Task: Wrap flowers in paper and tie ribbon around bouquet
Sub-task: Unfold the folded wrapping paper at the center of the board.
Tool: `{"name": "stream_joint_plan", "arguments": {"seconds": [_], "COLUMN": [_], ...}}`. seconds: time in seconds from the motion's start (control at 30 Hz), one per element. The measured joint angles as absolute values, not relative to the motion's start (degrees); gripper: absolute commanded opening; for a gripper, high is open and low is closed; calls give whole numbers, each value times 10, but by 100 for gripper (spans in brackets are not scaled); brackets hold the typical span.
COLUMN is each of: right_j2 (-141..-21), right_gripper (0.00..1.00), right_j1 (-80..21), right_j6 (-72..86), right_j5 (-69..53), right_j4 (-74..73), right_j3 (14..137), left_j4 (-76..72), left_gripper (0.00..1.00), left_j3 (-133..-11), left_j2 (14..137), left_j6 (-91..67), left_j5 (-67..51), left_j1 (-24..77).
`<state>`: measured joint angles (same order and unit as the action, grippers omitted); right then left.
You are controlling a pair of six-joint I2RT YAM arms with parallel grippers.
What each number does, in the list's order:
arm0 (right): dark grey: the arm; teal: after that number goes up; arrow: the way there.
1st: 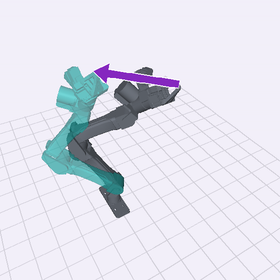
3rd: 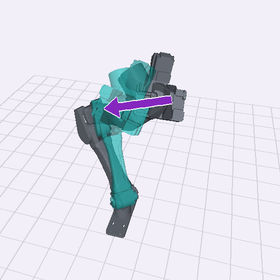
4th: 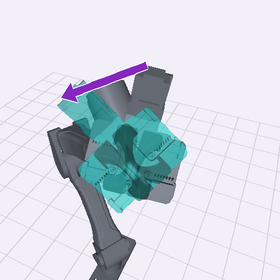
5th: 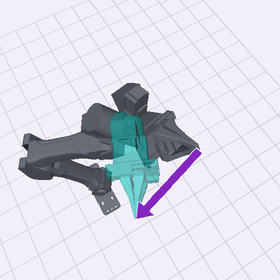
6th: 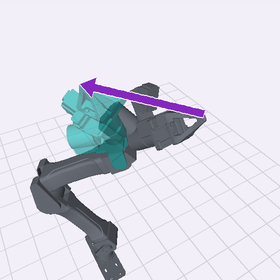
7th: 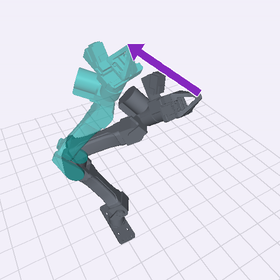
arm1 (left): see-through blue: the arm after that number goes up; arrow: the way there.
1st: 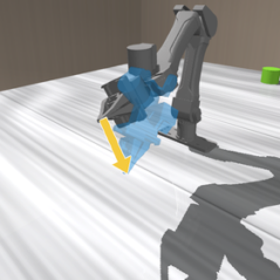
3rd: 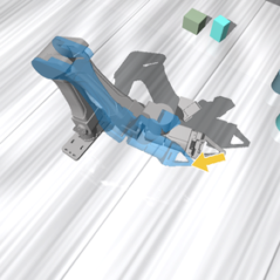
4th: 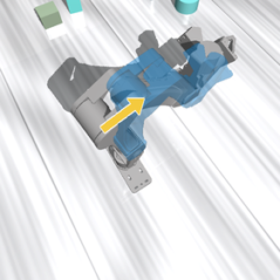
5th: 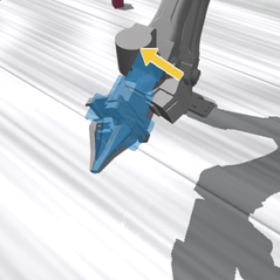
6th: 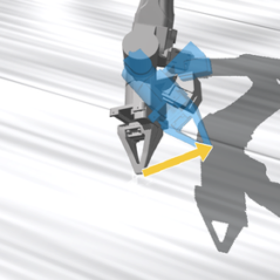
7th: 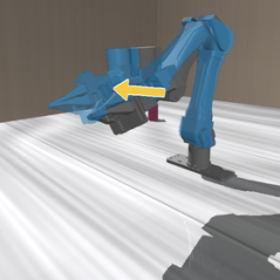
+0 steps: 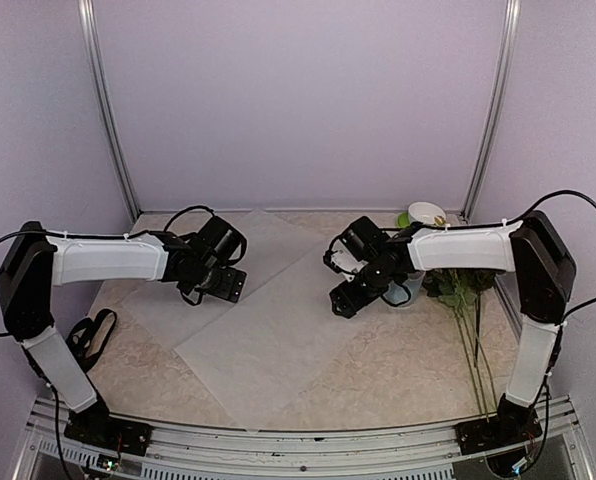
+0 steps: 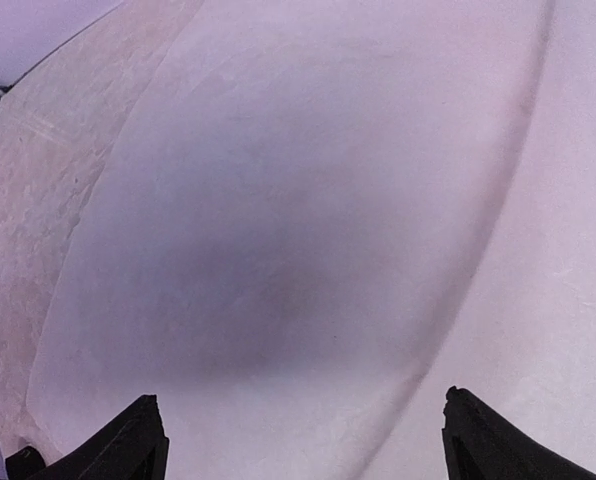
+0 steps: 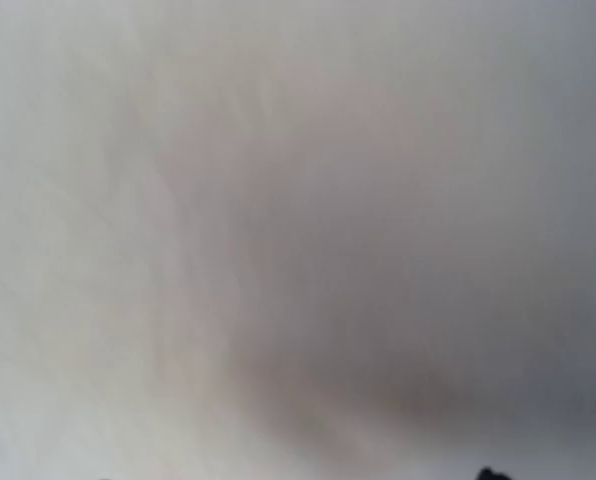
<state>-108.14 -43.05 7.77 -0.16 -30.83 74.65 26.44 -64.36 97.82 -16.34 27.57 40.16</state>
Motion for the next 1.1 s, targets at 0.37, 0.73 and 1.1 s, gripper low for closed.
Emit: {"name": "stream_joint_plan", "arguments": {"seconds": [0.37, 0.73, 1.1], "right_j2": [-1134, -1087, -1025], "right_gripper": [76, 77, 79], "right_j1": [-457, -463, -463], "right_j6": [78, 103, 104], "right_j5": [3, 82, 65], "right_j4": [-300, -289, -342], "right_j3": [779, 684, 672], "left_j4": [261, 262, 275], "left_gripper": [92, 95, 96], "left_j3": [-577, -570, -560], "left_j2": [1012, 1018, 954], "left_j6": [-211, -243, -240], "left_j5": [269, 275, 263], "left_j1": [463, 527, 493]}}
